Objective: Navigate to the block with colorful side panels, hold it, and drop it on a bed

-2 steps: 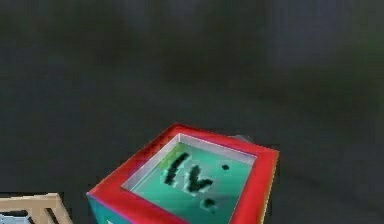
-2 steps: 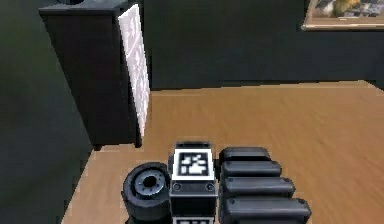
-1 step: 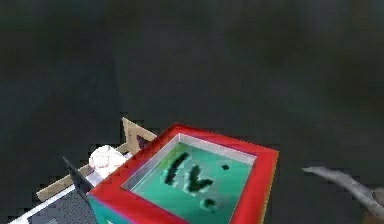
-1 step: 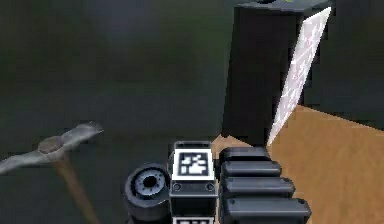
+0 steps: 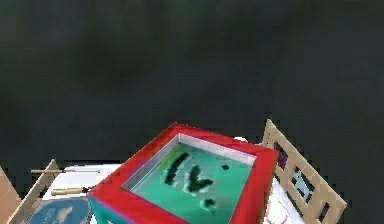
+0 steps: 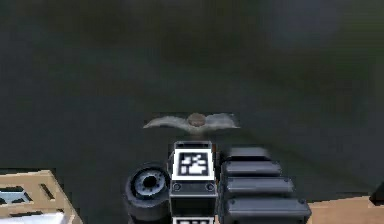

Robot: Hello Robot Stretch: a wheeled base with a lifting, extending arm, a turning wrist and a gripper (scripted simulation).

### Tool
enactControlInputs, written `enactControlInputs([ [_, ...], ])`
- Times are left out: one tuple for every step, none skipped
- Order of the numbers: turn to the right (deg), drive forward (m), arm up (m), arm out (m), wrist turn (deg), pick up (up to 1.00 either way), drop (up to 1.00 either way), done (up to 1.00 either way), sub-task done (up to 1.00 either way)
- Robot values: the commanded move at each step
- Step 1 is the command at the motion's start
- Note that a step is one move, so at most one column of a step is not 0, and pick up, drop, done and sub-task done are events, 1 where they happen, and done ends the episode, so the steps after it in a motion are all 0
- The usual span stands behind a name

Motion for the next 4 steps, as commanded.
enactControlInputs([
  [-6.0,0.00,0.00,0.00,0.0,0.00,0.00,0.00,0.00],
  [0.0,0.15,0.00,0.00,0.0,0.00,0.00,0.00,0.00],
  [45.0,0.00,0.00,0.00,0.0,0.00,0.00,0.00,0.00],
  [45.0,0.00,0.00,0.00,0.0,0.00,0.00,0.00,0.00],
])
